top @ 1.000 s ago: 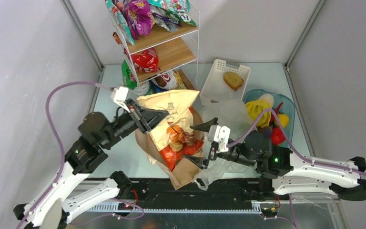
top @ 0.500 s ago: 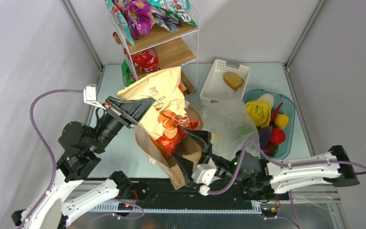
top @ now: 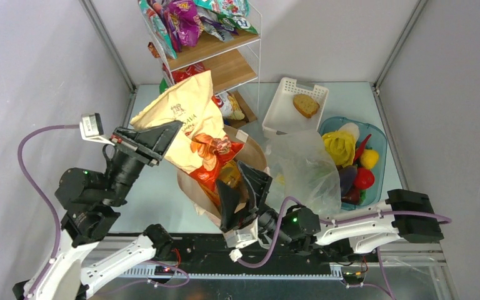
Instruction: Untie the knot of the grocery bags and take out the mixed food
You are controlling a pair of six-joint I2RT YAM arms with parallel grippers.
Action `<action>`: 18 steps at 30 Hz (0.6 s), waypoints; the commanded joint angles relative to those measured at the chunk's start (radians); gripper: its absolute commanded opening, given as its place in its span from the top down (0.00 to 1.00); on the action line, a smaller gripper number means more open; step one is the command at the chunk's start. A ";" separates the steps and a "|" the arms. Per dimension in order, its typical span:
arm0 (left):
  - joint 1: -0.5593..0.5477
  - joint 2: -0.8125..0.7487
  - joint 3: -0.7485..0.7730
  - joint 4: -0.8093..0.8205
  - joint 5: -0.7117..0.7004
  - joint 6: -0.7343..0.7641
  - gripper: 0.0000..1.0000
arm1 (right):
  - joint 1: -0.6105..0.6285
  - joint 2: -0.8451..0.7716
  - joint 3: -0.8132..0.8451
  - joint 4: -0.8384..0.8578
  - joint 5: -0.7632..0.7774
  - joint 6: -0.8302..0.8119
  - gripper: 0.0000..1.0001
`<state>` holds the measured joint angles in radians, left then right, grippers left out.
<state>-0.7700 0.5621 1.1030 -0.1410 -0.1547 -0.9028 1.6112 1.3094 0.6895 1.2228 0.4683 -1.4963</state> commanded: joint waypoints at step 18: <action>0.001 0.017 0.091 0.022 0.034 -0.094 1.00 | -0.061 0.095 0.058 0.239 0.008 -0.219 0.01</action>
<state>-0.7700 0.5705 1.2034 -0.1680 -0.1623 -0.9268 1.5703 1.3846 0.6922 1.3392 0.4889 -1.6760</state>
